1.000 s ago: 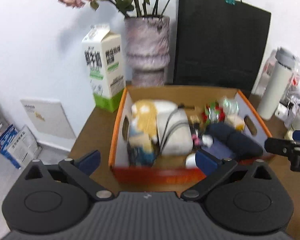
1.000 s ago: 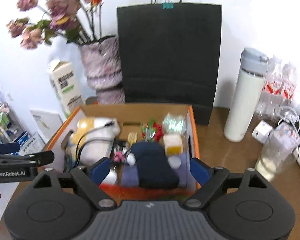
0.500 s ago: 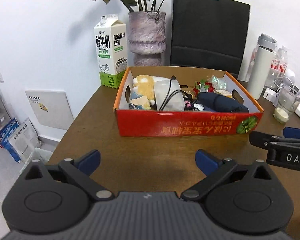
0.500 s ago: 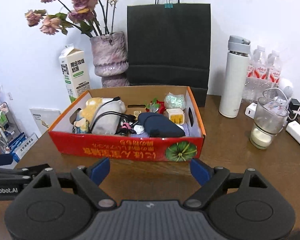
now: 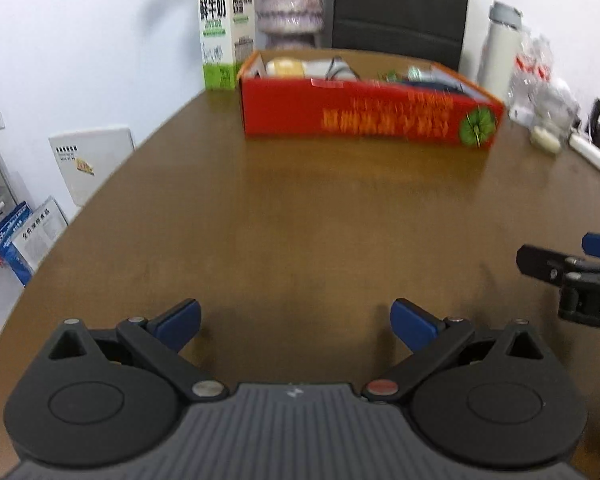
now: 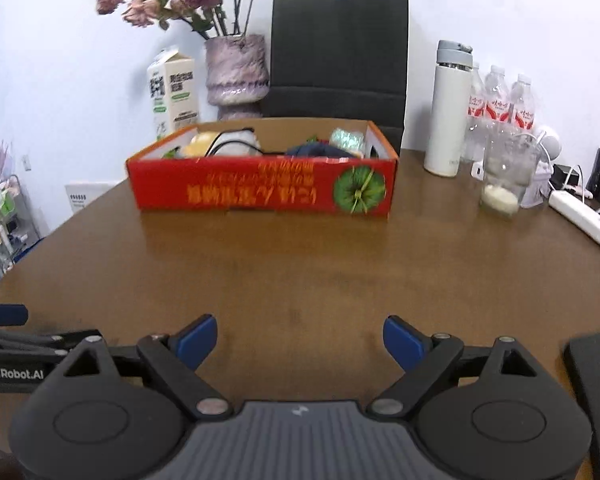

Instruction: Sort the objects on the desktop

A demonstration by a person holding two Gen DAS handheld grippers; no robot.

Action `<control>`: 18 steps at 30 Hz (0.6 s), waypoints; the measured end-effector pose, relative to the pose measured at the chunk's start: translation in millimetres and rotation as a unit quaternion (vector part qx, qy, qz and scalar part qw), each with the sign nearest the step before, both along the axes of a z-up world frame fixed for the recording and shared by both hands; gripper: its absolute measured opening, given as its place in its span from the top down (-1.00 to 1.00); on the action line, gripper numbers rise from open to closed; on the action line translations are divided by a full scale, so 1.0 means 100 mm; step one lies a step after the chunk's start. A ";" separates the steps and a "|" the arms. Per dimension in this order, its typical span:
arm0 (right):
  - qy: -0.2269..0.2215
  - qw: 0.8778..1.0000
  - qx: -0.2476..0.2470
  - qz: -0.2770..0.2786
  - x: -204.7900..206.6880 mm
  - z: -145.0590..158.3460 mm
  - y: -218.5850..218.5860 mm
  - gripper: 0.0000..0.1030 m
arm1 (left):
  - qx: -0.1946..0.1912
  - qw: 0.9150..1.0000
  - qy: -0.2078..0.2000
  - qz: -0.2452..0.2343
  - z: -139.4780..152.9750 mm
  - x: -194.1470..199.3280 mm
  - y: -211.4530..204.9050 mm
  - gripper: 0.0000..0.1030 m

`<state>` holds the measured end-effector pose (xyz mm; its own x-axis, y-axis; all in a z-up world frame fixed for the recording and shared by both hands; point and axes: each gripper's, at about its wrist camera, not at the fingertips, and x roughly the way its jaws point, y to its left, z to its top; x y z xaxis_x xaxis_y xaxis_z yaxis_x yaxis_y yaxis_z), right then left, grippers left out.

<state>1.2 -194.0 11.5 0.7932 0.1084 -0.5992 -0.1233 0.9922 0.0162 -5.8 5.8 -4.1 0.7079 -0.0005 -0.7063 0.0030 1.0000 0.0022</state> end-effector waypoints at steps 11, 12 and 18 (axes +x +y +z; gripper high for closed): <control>0.012 1.000 0.000 0.001 -0.23 -0.20 0.04 -0.76 | 0.002 0.999 -0.032 0.022 -0.06 -0.17 0.00 -1.00; 0.012 1.000 -0.006 0.002 -0.23 -0.20 0.06 -0.79 | 0.002 0.999 -0.032 0.023 -0.06 -0.17 0.00 -1.00; 0.021 0.999 -0.024 0.023 -0.17 -0.22 0.19 -1.00 | 0.003 0.999 -0.035 0.019 -0.07 -0.11 -0.02 -1.00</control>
